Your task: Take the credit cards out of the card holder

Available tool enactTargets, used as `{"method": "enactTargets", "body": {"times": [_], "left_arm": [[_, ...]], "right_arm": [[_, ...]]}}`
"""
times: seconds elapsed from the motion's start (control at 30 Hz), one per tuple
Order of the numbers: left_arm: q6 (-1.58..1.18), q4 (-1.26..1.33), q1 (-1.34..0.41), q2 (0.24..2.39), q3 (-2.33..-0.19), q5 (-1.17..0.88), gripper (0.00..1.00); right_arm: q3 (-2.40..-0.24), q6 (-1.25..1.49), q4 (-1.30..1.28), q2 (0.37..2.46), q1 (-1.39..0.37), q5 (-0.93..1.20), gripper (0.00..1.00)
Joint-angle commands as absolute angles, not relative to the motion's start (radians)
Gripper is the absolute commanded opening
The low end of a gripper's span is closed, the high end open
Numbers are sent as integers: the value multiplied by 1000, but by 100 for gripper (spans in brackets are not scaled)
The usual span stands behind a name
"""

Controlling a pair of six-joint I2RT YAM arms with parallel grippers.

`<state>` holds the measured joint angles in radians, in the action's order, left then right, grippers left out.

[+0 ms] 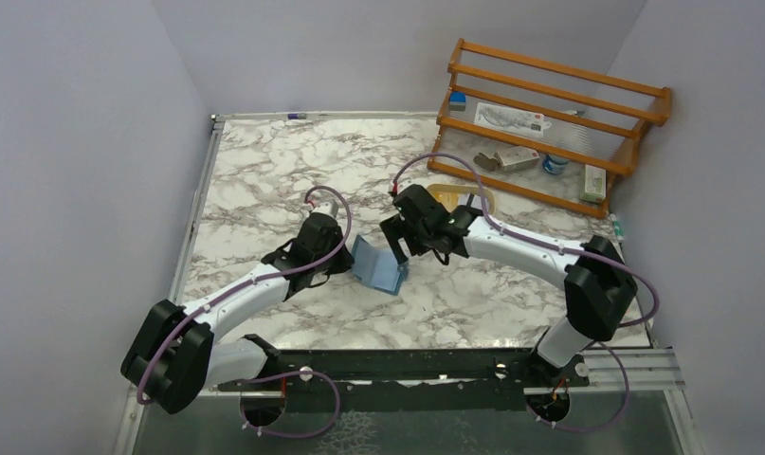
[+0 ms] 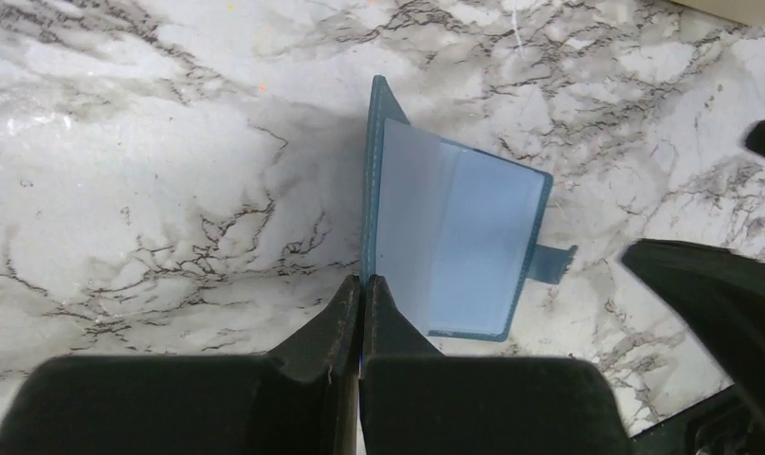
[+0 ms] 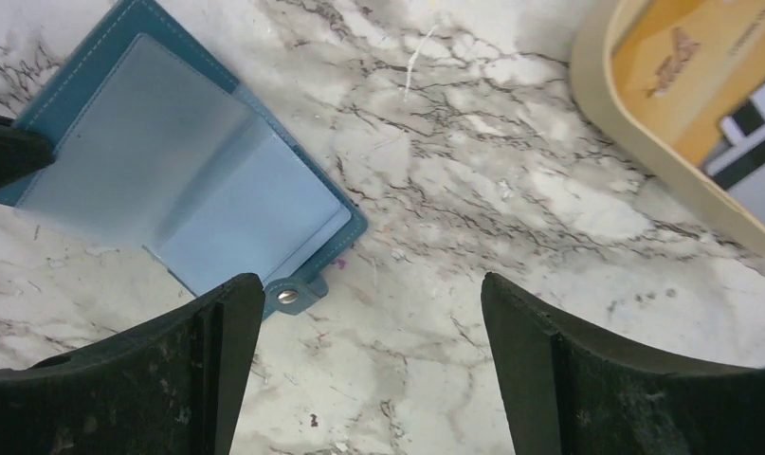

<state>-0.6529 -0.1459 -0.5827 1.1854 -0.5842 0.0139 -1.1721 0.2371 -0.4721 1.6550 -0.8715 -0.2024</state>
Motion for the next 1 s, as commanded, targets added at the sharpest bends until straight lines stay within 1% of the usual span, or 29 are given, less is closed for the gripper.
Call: {"method": "enactTargets", "body": {"times": [0.0,0.17,0.37,0.5,0.6,0.8,0.97], "left_arm": [[-718,-96,-583,1188,-497,70,0],[-728,-127,-591,1210,-509,122,0],[-699,-267,-633,1161,-650,230,0],[-689,-366,-700,1173,-744,323,0],[-687,-433,-806,1232,-833,415,0],[-719,-594,-971,1453,-1029,574,0],[-785,-719,-1040,1590,-1137,679,0]], "right_arm": [[-1221,271,-555,1541,-876,-317,91],[-1175,264,-405,1443,-877,-203,91],[-1152,297,-373,1458,-877,-202,91],[-1122,301,-350,1441,-877,-200,91],[-1106,299,-347,1427,-877,-210,91],[-1056,307,-353,1374,-876,-262,91],[-1020,393,-421,1324,-860,-378,92]]}}
